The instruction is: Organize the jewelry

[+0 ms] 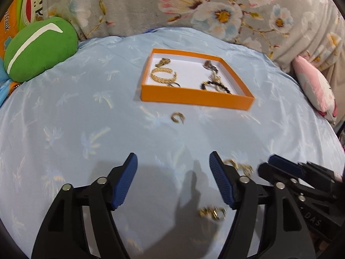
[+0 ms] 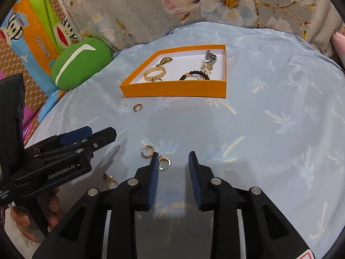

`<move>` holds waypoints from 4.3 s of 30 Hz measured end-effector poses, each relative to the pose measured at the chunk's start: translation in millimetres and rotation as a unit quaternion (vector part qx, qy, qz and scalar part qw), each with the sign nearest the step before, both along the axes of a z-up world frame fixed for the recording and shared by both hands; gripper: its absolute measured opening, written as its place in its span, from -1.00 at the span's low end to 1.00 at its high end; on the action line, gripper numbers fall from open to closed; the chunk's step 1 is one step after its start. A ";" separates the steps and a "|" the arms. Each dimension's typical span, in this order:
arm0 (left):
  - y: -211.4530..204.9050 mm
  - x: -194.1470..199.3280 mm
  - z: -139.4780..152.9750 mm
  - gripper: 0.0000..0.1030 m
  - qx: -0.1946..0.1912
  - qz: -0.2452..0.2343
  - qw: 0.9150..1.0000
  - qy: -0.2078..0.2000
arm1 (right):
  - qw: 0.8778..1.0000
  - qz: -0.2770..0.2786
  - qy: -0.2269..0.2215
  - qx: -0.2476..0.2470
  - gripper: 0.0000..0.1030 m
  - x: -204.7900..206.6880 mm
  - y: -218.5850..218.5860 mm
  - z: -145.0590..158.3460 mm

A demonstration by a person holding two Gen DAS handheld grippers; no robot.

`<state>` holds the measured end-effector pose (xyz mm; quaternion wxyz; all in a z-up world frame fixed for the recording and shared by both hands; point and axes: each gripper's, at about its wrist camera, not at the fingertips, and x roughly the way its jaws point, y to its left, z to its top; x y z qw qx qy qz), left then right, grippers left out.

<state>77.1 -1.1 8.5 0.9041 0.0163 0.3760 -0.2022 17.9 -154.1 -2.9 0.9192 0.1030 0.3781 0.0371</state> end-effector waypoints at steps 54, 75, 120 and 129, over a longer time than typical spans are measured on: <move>-21.4 -44.4 -12.8 -0.43 0.051 -0.064 0.996 0.020 | 0.999 -0.041 0.032 0.005 -0.97 -6.2 -8.3 -9.4; -23.9 -49.8 -10.4 -0.31 0.018 -0.057 0.998 0.030 | 0.999 -0.044 0.021 0.023 -0.97 -9.9 -13.9 -7.5; -25.0 -42.8 -11.4 -0.59 0.033 -0.018 0.999 0.032 | 0.999 -0.039 0.034 0.003 -0.89 -3.8 -18.6 -9.9; -26.6 -46.7 -7.2 -1.00 0.030 -0.028 0.999 0.020 | 0.999 -0.042 0.024 0.023 -0.89 -10.1 -22.1 -5.0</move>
